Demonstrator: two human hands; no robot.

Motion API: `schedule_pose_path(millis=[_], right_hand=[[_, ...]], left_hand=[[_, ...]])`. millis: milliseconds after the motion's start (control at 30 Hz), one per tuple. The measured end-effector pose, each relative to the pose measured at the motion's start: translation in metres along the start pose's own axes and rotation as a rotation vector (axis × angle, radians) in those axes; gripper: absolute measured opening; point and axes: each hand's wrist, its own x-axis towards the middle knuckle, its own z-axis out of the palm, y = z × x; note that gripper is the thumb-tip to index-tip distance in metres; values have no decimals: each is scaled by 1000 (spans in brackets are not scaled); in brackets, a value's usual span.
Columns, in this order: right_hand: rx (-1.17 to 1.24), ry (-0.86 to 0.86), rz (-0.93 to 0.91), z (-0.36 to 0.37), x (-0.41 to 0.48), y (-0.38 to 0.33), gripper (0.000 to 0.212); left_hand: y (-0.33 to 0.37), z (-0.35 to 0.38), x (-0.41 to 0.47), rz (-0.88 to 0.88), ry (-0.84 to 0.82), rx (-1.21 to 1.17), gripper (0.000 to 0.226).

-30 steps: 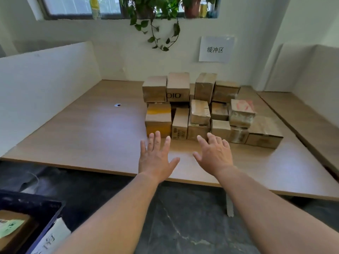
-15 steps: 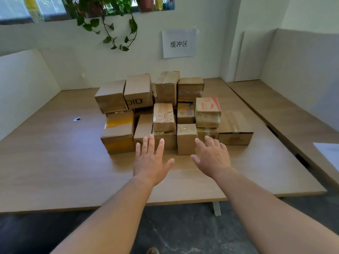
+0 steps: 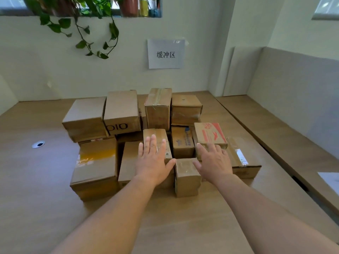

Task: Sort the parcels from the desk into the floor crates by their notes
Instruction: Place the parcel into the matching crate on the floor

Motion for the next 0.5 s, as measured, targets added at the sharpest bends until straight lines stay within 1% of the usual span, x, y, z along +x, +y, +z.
schedule_pose_path(millis=[133,233,300,400,500], right_hand=[[-7,-12,35,-2,35,0,55],[-27,-10,89,-5,57,11,58],[-26,9,91,-6,68,13,56],[17,31,12,0,85,0,48],[80,-2,-68,12,102,-18,48]], left_hand=[[-3,-1,47,61,-4,-43,74],[4,1,77,123,12,-51,73],[5,2,94,127,19,-64,72],[-2,8,113,56,18,-80,71],[-18,15,115,-53,-5,-93,72]])
